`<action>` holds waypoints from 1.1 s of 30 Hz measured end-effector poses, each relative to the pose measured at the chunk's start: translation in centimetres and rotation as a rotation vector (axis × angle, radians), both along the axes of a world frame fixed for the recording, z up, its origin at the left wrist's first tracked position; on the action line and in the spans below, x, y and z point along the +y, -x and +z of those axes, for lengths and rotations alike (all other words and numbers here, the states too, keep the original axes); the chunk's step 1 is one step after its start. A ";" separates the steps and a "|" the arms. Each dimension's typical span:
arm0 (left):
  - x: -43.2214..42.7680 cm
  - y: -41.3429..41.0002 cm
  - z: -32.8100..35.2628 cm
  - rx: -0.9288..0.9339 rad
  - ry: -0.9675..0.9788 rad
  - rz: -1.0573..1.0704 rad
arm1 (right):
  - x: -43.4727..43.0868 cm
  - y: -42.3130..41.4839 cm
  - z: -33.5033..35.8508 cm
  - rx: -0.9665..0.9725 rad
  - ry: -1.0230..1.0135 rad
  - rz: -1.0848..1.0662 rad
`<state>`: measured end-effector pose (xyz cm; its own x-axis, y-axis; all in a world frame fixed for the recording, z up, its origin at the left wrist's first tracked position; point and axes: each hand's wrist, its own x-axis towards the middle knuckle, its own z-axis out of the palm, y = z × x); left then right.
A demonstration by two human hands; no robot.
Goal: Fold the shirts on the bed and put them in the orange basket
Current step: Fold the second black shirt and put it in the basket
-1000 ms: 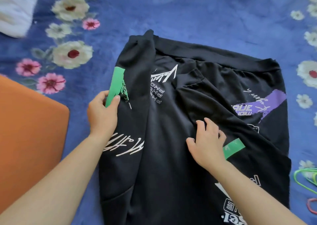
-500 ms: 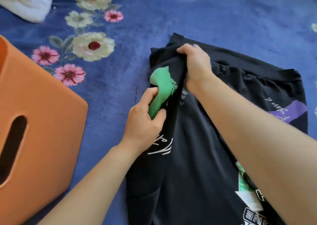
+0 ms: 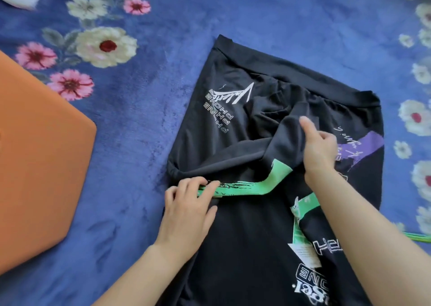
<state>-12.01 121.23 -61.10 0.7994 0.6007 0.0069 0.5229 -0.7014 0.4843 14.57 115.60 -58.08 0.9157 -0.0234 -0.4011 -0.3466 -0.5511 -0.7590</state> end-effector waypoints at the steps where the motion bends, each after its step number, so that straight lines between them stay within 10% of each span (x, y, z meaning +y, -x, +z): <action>1: 0.2 -0.1 -0.1 0.002 -0.029 0.034 | 0.5 0.1 -0.1 0.022 0.074 0.026; 7: 2.6 -0.5 3.0 -0.359 0.458 0.249 | 2.0 -2.0 2.8 0.125 -0.060 -0.064; 13: 5.6 2.3 7.1 -0.621 0.470 0.388 | 4.3 -2.6 9.2 0.443 -0.477 0.258; 22: 4.2 4.5 8.6 -0.653 0.336 0.498 | 5.1 -0.7 12.9 -0.197 -0.508 0.501; 30: 1.7 3.8 9.7 -0.608 0.236 0.403 | 4.4 -3.3 14.1 0.141 -0.752 0.406; 33: 0.2 3.1 8.0 -0.264 0.385 0.227 | 1.6 -5.9 11.1 0.041 -0.357 0.303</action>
